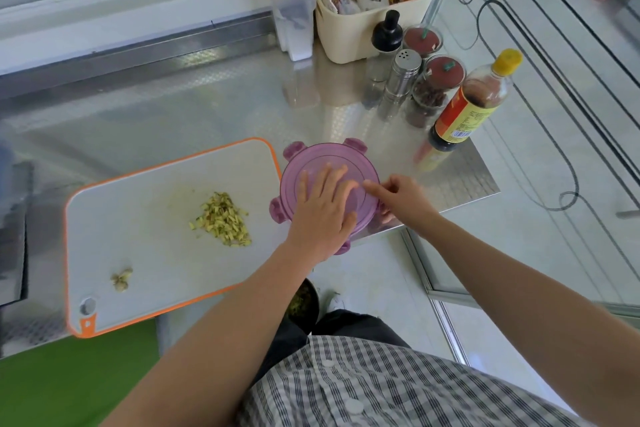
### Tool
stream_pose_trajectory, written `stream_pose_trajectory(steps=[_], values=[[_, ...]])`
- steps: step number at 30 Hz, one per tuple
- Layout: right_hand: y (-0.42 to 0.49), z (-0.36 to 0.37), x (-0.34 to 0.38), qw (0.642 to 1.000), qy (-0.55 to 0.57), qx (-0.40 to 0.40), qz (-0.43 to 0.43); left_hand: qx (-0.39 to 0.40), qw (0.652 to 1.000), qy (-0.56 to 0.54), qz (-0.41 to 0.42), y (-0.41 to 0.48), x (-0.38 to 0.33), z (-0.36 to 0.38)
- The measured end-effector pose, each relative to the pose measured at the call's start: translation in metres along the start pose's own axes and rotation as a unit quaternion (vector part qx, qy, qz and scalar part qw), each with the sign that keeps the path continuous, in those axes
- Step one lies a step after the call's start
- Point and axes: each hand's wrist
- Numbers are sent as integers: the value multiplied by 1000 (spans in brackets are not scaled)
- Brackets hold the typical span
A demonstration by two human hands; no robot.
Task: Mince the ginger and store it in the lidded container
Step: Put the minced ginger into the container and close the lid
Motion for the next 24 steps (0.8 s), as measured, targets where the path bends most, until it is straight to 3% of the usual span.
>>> stream_pose_trajectory(steps=[9,16,18,20,22,24], values=[[-1,14,-8,1000,-1,7,-14,7,998,43,36,-3,9,4],[-5,20,-6,998,-44,-47,-27,30,997,54,44,-5,17,3],[-11,18,-6,988,-93,-103,-70,21,998,12,50,-4,16,0],[-17,16,-2,952,-150,-156,-216,5,996,-74,45,-2,20,-4],[-22,19,4,894,-265,-89,-350,-55,991,-124,13,-2,24,-10],[-24,28,2,832,-389,1,-397,-160,977,-103,-97,-1,31,-12]])
Point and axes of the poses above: each hand's wrist, its own y-axis towards the middle knuckle, its own z-axis out of the palm, x = y × z, and after that the axes turned 1 degree about -z, right-handed
